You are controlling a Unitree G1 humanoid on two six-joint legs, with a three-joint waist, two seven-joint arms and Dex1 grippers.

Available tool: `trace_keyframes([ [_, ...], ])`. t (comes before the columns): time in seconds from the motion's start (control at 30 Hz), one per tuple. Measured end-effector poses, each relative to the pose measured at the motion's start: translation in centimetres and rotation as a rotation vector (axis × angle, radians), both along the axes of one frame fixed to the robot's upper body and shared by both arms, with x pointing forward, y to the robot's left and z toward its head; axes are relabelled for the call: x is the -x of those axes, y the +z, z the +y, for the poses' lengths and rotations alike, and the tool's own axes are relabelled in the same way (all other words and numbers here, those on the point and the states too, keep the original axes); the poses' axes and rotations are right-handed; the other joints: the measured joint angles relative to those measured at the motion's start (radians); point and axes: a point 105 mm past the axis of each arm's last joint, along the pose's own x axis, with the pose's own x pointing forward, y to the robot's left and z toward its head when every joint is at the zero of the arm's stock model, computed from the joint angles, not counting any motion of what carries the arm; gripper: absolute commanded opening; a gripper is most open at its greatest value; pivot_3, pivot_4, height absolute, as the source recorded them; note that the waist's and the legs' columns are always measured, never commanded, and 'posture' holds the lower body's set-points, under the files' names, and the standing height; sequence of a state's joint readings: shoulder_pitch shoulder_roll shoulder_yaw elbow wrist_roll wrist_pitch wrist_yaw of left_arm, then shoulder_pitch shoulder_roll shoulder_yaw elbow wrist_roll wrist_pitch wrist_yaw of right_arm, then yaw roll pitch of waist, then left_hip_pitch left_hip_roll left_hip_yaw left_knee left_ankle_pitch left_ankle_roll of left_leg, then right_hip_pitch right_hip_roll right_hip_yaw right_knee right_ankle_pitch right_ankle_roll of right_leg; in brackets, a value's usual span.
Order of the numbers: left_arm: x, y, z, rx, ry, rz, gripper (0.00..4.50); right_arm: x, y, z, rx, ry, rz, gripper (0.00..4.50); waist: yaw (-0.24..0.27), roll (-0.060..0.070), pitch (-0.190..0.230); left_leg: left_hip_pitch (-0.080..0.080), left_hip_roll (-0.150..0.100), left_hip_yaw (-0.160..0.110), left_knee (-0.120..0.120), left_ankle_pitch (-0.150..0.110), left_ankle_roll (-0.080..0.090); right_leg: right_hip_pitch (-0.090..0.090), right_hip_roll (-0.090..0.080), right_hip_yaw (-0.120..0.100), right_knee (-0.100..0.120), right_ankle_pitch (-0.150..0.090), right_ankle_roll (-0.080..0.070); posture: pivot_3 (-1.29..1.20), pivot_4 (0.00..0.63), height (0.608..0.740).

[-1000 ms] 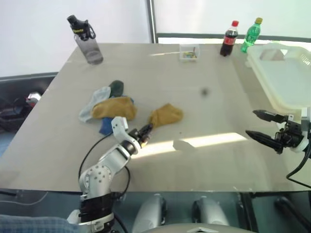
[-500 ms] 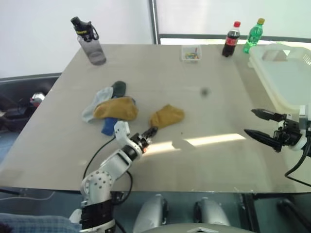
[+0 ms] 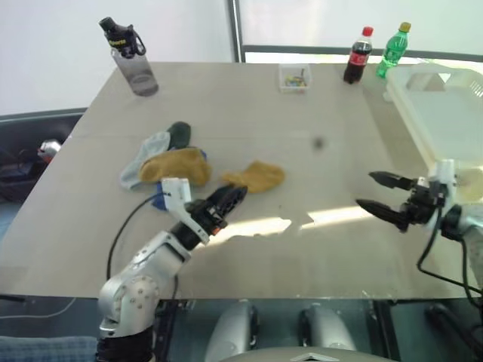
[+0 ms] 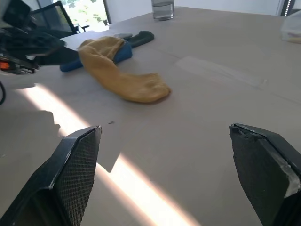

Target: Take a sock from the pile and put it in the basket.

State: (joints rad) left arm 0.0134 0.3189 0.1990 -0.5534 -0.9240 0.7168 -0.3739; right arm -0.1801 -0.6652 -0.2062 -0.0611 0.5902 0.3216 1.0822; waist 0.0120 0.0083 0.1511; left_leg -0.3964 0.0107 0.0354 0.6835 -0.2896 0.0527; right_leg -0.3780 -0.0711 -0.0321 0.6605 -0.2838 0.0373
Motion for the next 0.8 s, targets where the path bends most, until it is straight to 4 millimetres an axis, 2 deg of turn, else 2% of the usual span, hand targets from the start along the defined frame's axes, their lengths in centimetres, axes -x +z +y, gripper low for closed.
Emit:
trace_keyframes([
  [0.13, 1.9, -0.4, 1.2, -0.244, -0.083, -0.042, 2.62, -1.7, -0.3, 3.2, 0.031, 0.016, -0.035, 4.50, -0.008, 0.001, 0.001, 0.000, 0.000, 0.000, 0.000, 0.000, 0.000, 0.000, 0.001, 0.000, 0.000, 0.000, 0.000, 0.00, 0.150, 0.740],
  [0.23, 2.6, -1.3, 2.4, -0.382, -0.112, -0.032, 2.62, -3.8, -1.4, 6.8, 0.087, 0.045, -0.024, 4.50, -0.015, 0.000, 0.001, 0.000, 0.000, 0.000, 0.000, 0.000, 0.000, 0.000, 0.001, 0.000, 0.001, 0.000, 0.000, 0.00, 0.150, 0.740],
  [0.43, 2.8, -1.2, 3.2, -0.426, -0.110, -0.067, 2.62, -5.9, -3.7, 11.4, 0.192, 0.052, 0.009, 4.50, -0.017, -0.002, 0.003, -0.001, 0.000, -0.001, 0.000, 0.000, 0.000, -0.001, 0.000, -0.001, -0.001, 0.000, 0.000, 0.00, 0.150, 0.740],
  [0.53, 2.8, -0.8, 3.2, -0.426, -0.106, -0.094, 2.62, -7.3, -4.0, 13.8, 0.210, 0.031, 0.028, 4.50, -0.026, -0.002, 0.004, -0.001, 0.000, -0.001, 0.000, 0.000, 0.000, -0.001, 0.000, -0.001, 0.000, 0.000, 0.000, 0.00, 0.150, 0.740],
  [0.63, 2.9, -0.8, 3.3, -0.427, -0.102, -0.089, 2.62, -7.9, -4.2, 14.7, 0.196, 0.016, 0.064, 4.50, -0.025, -0.002, 0.004, -0.001, 0.000, -0.001, -0.001, 0.000, 0.000, -0.001, 0.000, -0.001, 0.000, 0.000, 0.000, 0.00, 0.150, 0.740],
  [0.77, 3.0, -0.9, 3.4, -0.432, -0.095, -0.084, 2.68, -8.4, -5.0, 15.3, 0.183, -0.002, 0.135, 2.66, -0.028, -0.002, 0.004, -0.001, 0.000, -0.001, -0.001, 0.000, 0.000, -0.001, 0.000, -0.001, 0.000, 0.000, 0.000, 0.00, 0.150, 0.740],
  [0.8, 3.0, -0.9, 3.4, -0.432, -0.094, -0.084, 2.68, -8.4, -5.1, 15.3, 0.185, -0.004, 0.139, 2.36, -0.028, -0.002, 0.004, -0.001, 0.000, -0.001, -0.001, 0.000, 0.000, -0.001, 0.000, -0.001, 0.001, 0.000, 0.000, 0.00, 0.150, 0.740],
])
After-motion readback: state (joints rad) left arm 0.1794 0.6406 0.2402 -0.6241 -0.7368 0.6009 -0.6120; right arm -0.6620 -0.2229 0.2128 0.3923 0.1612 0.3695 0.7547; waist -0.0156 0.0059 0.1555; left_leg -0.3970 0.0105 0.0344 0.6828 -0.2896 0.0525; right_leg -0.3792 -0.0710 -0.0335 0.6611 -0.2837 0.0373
